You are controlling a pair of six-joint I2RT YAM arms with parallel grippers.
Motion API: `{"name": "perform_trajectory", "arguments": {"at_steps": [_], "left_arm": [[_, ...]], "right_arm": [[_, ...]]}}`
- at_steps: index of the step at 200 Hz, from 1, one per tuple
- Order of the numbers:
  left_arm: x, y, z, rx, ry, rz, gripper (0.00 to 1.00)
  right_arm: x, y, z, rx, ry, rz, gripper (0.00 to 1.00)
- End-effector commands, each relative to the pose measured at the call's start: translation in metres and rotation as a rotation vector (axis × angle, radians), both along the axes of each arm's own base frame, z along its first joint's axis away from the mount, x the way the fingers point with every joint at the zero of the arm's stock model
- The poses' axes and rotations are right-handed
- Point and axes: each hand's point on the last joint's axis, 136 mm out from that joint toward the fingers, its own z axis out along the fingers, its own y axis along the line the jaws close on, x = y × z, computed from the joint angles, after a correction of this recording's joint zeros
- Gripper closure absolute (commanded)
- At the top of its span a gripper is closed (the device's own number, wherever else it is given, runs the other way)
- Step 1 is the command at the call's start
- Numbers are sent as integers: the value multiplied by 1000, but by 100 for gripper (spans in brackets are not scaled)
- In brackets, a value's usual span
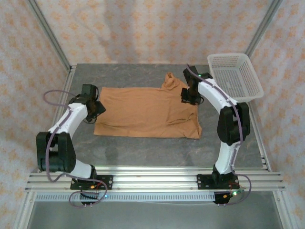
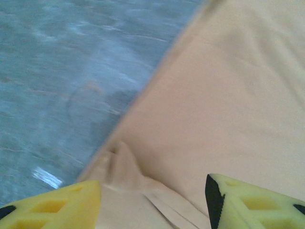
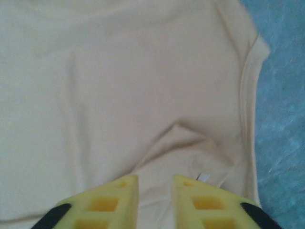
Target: Fold the inside-out t-shirt
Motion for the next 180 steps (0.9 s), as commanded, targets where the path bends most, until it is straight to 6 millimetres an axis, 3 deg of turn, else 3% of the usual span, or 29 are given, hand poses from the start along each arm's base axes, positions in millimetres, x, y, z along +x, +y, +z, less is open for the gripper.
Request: {"name": "perform_trajectory", "arguments": {"at_steps": [1,19,35,57,135,165,180], "left_arm": [[2,-36,9,-58,-57,-58,41],[7,-64,3,-119,-58,-112,43],[10,-75,-2,-141,-51,-135,44],[9,-76,-10,-139,-30,-138,45],[7,-75,-15,-134,-20,-139,46],[7,-76,-19,-139,-9,-140,47],[6,-76,-19,-137,-9,-141,47]], "right_arm": [[-23,13,-6,56,16,-2,82],[-30,15,-25,57,44,-14,80],[-34,16,-37,60,70,-21,76],[-33,18,-47,59,82,-28,66],[-40,19,-71,44,134,-50,55],[-38,17,-74,31,134,-56,58],[-37,16,-74,26,129,-61,72]]}}
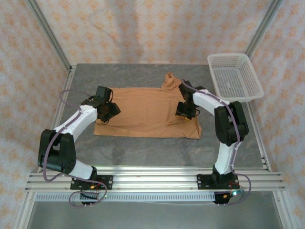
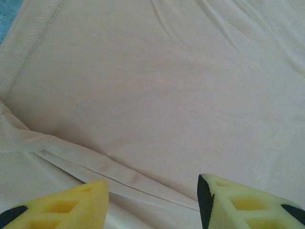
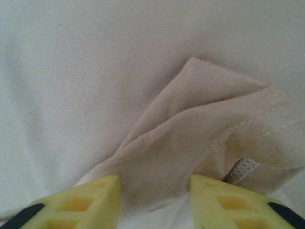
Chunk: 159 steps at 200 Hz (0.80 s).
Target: Fold the inside-out t-shirt
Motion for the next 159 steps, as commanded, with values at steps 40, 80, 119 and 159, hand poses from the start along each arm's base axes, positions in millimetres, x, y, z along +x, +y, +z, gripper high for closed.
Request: {"name": "perform_trajectory", "arguments": {"at_steps": [40,80,119,159], "left_arm": [[-1,0,-7,3,10,4,47],[2,-2,-11,-10,12,4,48],[3,-4,-19,-18,24,2,48],[4,-8,-30,-35,47,-6,48]], "right_arm": [[0,1,17,-19,-20,-10,100],[11,31,49,90,-63,-3,100],[65,56,50,176,-106,-9,100],[105,66,42,171,-102,11,60]]}}
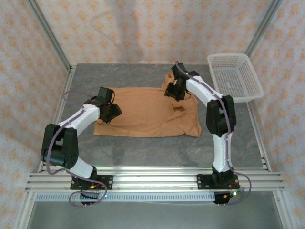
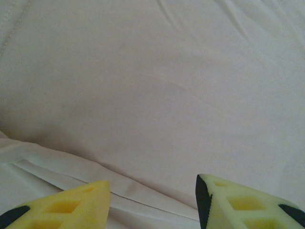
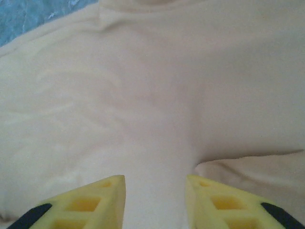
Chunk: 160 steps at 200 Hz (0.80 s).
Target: Fold the inside-out t-shirt
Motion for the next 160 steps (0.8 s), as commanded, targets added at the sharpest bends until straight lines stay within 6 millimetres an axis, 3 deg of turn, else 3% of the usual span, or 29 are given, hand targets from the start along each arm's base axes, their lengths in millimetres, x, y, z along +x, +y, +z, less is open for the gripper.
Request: {"name": "perform_trajectory", "arguments": {"at_steps": [1,24,40,68,101,118,160], "left_arm": [[-1,-3,-9,-11,14,-2,48],[-3,-1,-7,2,12,-6,48],[-3,0,-6,3,8,-7,48],[-2,-3,-8,-7,9,-10,49],[-3,-2,-7,-4,11,-14,49],[-4,-1,-7,2,12,-14,49],[-6,-1,-9,2,17,-15,49]], "right_arm": [[1,-3,-6,-28,46,12,60],[-12,-14,12,-77,-7,26,61],[-27,-21,15,-110,-27,56,70],[-46,-29,-3,-158,-23,135,72],[-58,-44,-33,-255,42,210,61],[-63,-47,-41,-275,55,228,55],[-68,-47,-54,-275,76,251,51]]}}
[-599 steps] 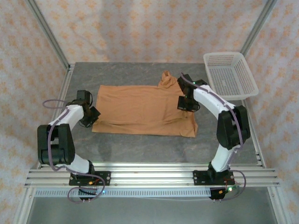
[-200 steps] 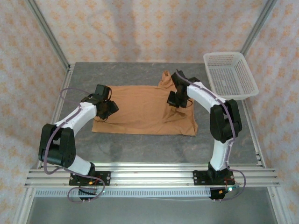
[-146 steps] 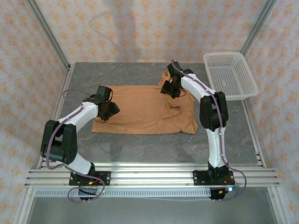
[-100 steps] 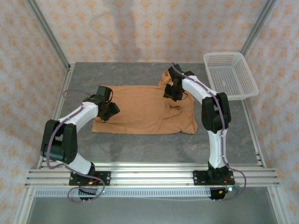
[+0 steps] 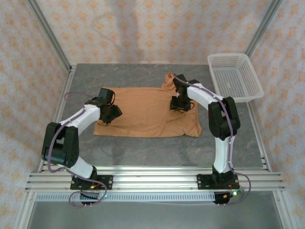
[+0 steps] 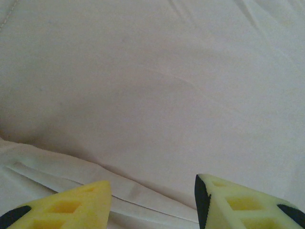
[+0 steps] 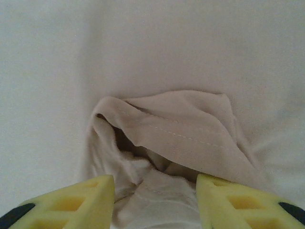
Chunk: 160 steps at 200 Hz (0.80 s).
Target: Fold the inside-out t-shirt
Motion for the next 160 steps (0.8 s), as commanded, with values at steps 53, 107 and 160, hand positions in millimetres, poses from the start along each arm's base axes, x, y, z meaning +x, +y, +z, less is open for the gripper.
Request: {"name": "perform_trajectory", "arguments": {"at_steps": [53,107,160], "left_arm": [[-4,0,-1,5,0,-11,50],[-4,-1,-2,-1,4,-9,50],[-5,-1,-2,1,7,-10,50]], "right_arm": [[-13,8,-19,18,45,21,62],[-14,5,10,-31,-11,41,92],[-15,-2,30,-145,-47,79,97]]}}
